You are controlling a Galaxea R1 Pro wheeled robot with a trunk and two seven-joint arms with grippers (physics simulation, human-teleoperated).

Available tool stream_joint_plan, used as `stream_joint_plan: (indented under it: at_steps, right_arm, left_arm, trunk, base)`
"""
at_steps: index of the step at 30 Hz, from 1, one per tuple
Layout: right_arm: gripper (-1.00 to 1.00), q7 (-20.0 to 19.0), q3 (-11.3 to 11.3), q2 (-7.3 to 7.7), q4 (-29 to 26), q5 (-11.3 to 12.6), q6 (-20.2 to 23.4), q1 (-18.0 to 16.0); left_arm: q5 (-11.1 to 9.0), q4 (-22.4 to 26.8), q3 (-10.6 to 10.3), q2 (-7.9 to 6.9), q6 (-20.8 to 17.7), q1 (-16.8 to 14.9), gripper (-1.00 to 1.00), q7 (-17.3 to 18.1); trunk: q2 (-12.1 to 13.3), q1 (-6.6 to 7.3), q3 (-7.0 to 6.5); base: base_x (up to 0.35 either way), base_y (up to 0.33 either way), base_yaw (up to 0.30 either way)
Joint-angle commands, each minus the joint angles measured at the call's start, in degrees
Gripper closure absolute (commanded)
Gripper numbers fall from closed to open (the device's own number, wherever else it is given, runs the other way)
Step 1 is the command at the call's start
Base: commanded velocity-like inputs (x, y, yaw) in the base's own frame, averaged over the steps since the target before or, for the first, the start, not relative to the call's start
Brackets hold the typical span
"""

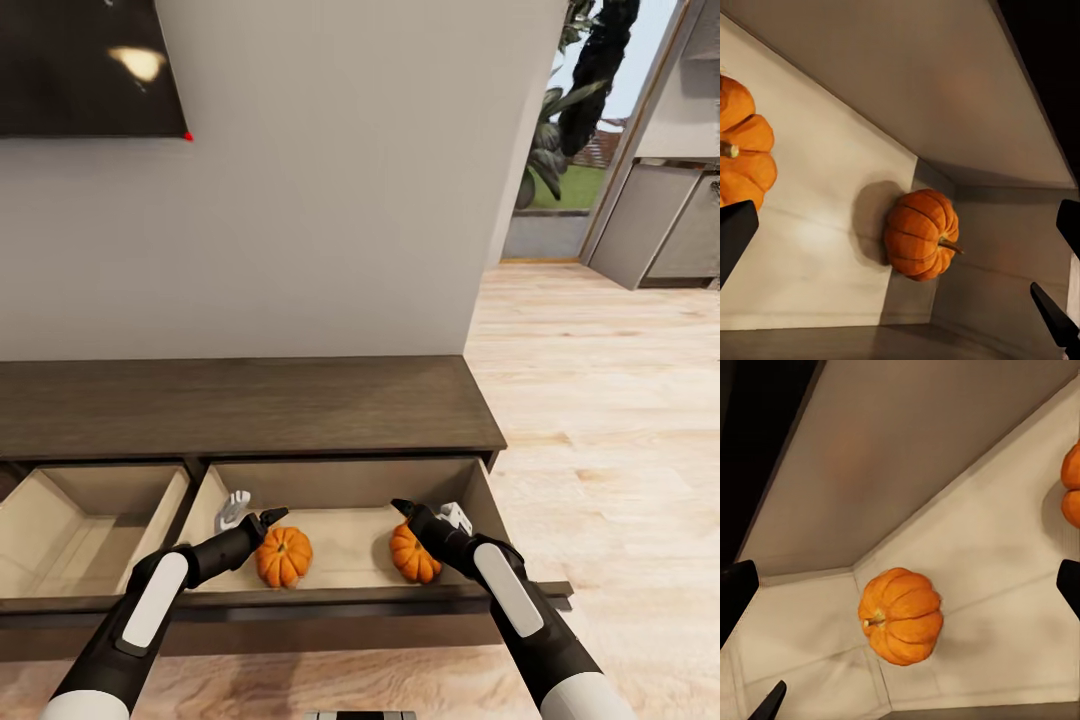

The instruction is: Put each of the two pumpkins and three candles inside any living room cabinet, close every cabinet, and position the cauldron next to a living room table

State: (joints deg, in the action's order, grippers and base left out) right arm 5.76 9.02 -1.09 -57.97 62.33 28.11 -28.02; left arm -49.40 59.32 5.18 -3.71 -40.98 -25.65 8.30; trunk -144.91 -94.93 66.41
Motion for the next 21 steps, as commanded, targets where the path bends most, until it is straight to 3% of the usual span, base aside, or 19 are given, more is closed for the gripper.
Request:
stream_joint_plan:
  at_steps: [1, 9, 14, 21]
  right_arm:
    - [-1.0, 0.57, 0.04, 0.02, -0.11, 0.61, 0.1, -0.02]
    - [-1.0, 0.49, 0.04, 0.04, -0.15, 0.64, 0.22, -0.02]
    - [-1.0, 0.32, 0.04, 0.04, -0.17, 0.7, 0.41, -0.02]
    - [-1.0, 0.22, 0.04, 0.12, -0.28, 0.72, 0.47, -0.02]
  left_arm:
    - [0.09, 0.01, 0.12, 0.02, -0.33, -0.04, -1.0, 0.22]
    - [-0.15, 0.01, 0.1, -0.15, -0.33, -0.02, -1.0, 0.38]
    - [-4.42, 0.01, -0.4, -0.53, -1.48, -0.05, -1.0, 0.4]
    - [-5.42, 0.0, -0.33, -0.59, -3.13, -0.06, -1.0, 0.4]
  trunk:
    - [0.0, 0.03, -0.18]
    - [0.1, 0.24, -1.95]
    - [0.17, 0.37, -3.06]
    - [0.27, 0.55, -4.61]
  base:
    - [0.0, 0.0, 0.0]
    - [0.0, 0.0, 0.0]
    - [0.0, 0.0, 0.0]
    - [0.0, 0.0, 0.0]
